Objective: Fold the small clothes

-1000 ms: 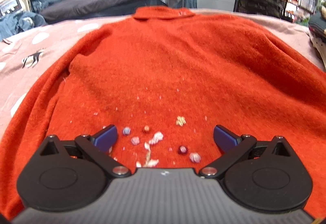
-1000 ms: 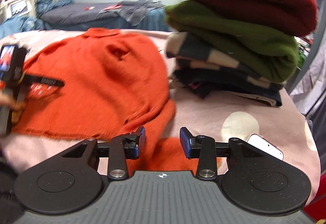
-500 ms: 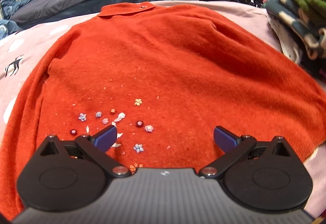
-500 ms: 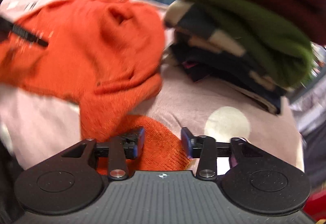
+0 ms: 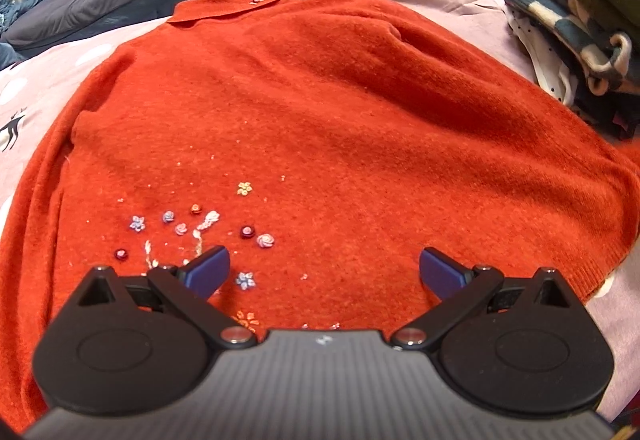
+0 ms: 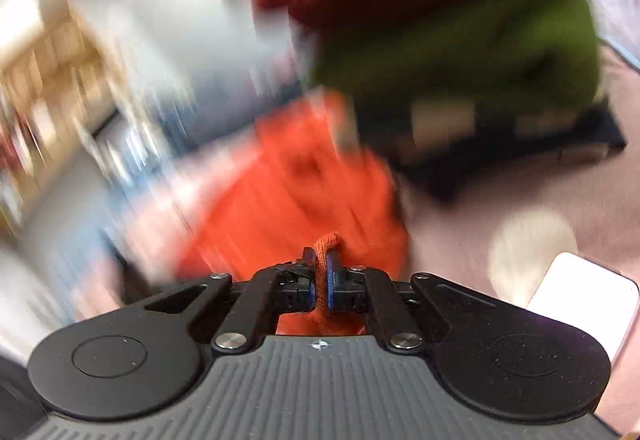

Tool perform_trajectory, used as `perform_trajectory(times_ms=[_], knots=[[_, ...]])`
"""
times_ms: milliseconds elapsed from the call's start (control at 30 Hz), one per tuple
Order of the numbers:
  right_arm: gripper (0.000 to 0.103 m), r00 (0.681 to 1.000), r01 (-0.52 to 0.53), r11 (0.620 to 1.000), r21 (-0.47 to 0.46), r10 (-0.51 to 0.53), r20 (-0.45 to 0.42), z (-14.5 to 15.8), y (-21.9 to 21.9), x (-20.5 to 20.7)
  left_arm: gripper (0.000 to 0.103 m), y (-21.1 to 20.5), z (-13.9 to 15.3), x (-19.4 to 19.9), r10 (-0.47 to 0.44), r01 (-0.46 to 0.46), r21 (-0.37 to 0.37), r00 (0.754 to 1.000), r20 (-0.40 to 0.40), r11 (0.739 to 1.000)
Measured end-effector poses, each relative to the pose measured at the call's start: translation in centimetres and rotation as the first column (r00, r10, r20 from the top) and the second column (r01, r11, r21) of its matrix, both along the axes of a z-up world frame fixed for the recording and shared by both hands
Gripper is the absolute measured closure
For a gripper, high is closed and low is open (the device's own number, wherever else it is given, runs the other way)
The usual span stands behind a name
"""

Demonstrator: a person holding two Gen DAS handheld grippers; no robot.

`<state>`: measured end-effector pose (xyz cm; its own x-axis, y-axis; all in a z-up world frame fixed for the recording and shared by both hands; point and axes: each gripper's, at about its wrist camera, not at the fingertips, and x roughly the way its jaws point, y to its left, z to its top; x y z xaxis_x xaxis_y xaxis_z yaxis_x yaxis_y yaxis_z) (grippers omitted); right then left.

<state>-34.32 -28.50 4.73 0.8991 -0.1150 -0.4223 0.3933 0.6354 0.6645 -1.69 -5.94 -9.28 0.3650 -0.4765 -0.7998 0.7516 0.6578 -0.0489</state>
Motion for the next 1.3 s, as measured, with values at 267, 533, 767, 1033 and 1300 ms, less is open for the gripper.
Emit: perform_trajectory(times_ms=[267,533,767,1033,1300], knots=[[0.094,0.956,0.064,0.998,0.026,-0.069,0.284,6.1,-1.5,-2.0,0.0,-0.1,0.4,-0.2,-0.005,0.005,-0.029,1.0,-0.013,1.0],[0.094,0.945,0.003,0.976,0.219,-0.074,0.318,3.1,-1.9,0.4,0.0,0.0,0.4,0.0,-0.018,0.017,-0.043,0.999,-0.03,0.999],[0.094,0.895,-0.225,0.934,0.277,0.086,0.437,4.2,0.4,9.0,0.0,2.1,2.6,1.6,0.036,-0.036,-0.126,0.999,-0.002,0.991],[0.093,0.86,-0.428,0.871,0.242,0.311,0.404,1.4,8.4,26.4,0.0,11.2,7.5,7.8,0.383,-0.353,-0.165,0.896,0.222,0.921],[0.059,0.926,-0.351,0.899,0.262,0.374,-0.044,-9.2,13.1,32.1,0.0,17.3,7.1,11.7,0.52,-0.494,-0.172,0.838,0.168,0.852]])
